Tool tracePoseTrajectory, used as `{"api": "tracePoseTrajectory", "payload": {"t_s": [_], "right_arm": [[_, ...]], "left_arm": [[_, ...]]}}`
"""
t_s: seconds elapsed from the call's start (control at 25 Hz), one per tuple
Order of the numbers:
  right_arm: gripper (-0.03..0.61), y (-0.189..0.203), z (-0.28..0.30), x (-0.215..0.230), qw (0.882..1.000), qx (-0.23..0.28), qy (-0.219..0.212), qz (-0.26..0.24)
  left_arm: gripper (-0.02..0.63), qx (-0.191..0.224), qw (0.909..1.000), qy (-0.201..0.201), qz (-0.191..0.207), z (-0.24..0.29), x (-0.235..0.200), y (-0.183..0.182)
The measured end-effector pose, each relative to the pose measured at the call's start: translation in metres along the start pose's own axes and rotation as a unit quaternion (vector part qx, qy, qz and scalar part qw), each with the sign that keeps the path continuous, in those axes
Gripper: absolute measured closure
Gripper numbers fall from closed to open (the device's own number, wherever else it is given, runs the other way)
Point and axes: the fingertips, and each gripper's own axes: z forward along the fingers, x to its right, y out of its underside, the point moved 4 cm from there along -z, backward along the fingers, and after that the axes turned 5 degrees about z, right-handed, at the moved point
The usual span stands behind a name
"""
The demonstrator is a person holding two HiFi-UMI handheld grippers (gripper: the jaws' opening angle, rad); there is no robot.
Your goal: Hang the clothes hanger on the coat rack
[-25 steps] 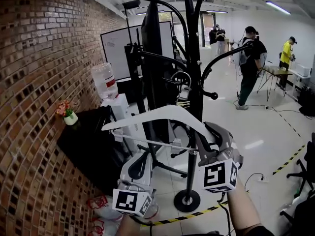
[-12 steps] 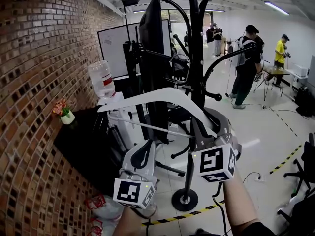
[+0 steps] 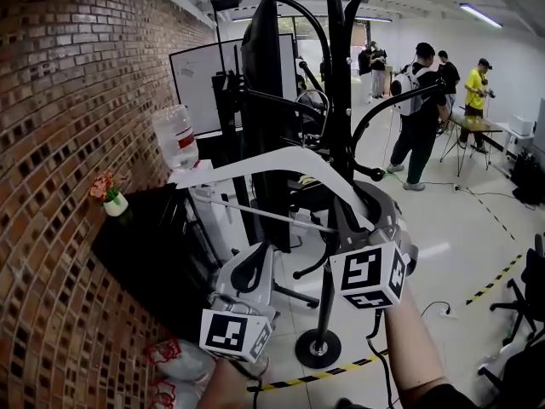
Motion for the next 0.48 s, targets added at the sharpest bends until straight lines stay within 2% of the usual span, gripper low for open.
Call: {"api": "tracePoseTrajectory", "payload": {"t_s": [0.48], "right_arm": [[0.457,0.044,0.012,-0.013,0.999,-0.046,-0.015,-0.015]], "left_arm": [[0.609,-0.022,0.9997,0.0,-0.014,0.002,0.003,0.021]]}}
